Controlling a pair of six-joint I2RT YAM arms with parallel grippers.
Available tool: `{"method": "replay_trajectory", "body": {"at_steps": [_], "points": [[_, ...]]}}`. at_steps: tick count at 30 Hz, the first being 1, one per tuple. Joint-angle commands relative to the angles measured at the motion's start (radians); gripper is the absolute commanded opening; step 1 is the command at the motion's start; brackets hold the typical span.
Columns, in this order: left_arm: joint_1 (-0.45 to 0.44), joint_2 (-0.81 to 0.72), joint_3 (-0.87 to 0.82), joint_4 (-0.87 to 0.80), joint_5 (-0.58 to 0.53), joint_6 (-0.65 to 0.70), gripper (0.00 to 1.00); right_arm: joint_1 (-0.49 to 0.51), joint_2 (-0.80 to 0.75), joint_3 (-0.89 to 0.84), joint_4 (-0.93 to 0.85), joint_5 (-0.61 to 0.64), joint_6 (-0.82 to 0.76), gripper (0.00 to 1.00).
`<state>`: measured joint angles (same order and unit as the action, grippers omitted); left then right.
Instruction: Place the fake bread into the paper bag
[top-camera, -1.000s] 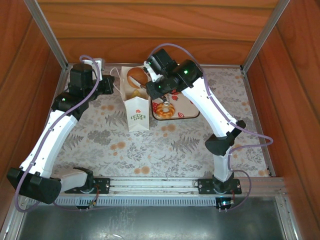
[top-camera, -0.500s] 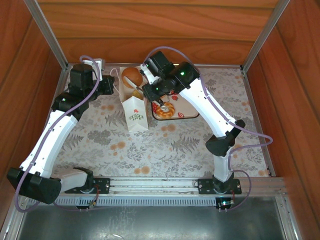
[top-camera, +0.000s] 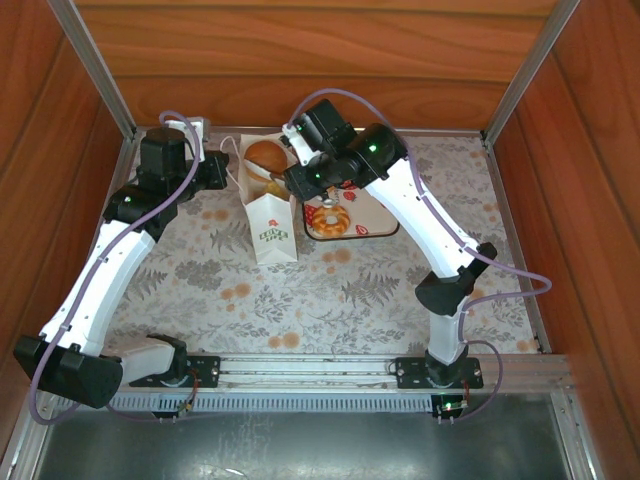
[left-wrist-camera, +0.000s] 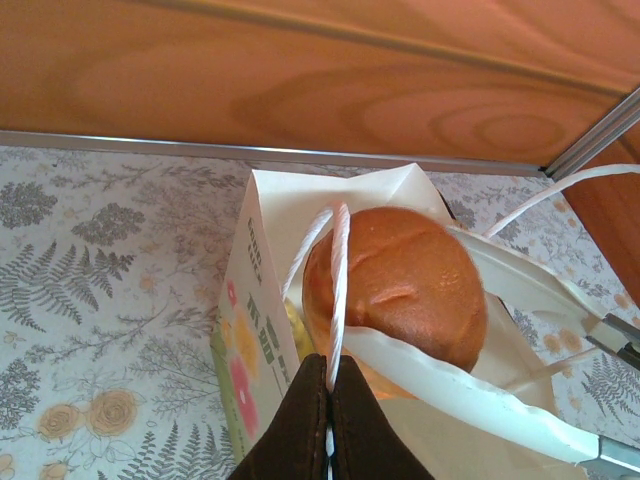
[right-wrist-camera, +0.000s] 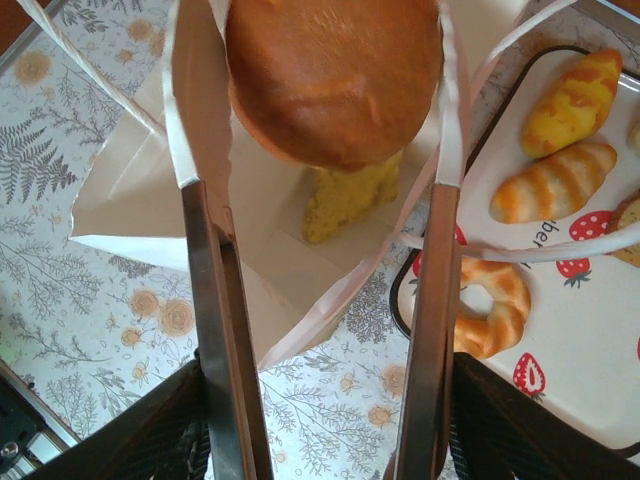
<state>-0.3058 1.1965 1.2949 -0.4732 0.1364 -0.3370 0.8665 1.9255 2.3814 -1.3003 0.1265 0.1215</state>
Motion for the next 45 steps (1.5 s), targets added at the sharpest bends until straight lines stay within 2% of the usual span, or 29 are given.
{"method": "replay_trajectory", "body": {"at_steps": [1,16,30,32,35,37,40,45], "points": [[0.007,-0.02,-0.005,-0.008,0.006,0.0,0.0,0.01,-0.026,-0.001,0.005,0.018,-0.005,0.65],[0.007,-0.021,-0.005,-0.008,0.009,-0.002,0.0,0.011,-0.07,0.003,0.008,0.036,0.004,0.66],[0.007,-0.018,-0.006,-0.008,-0.01,-0.018,0.01,0.012,-0.33,-0.195,0.207,-0.05,0.047,0.65],[0.007,-0.021,-0.01,-0.008,-0.019,-0.021,0.12,0.011,-0.371,-0.226,0.238,-0.069,0.053,0.65],[0.007,-0.031,-0.015,-0.008,-0.026,-0.028,0.2,0.011,-0.446,-0.285,0.278,-0.071,0.064,0.65],[0.007,-0.041,-0.016,-0.009,-0.031,-0.029,0.28,0.011,-0.497,-0.315,0.279,-0.023,0.063,0.66],[0.007,-0.057,-0.014,-0.008,-0.042,-0.03,0.44,0.01,-0.581,-0.365,0.279,0.06,0.063,0.67],[0.007,-0.089,-0.018,-0.008,-0.058,-0.04,0.63,0.009,-0.715,-0.475,0.255,0.171,0.087,0.68]]}}
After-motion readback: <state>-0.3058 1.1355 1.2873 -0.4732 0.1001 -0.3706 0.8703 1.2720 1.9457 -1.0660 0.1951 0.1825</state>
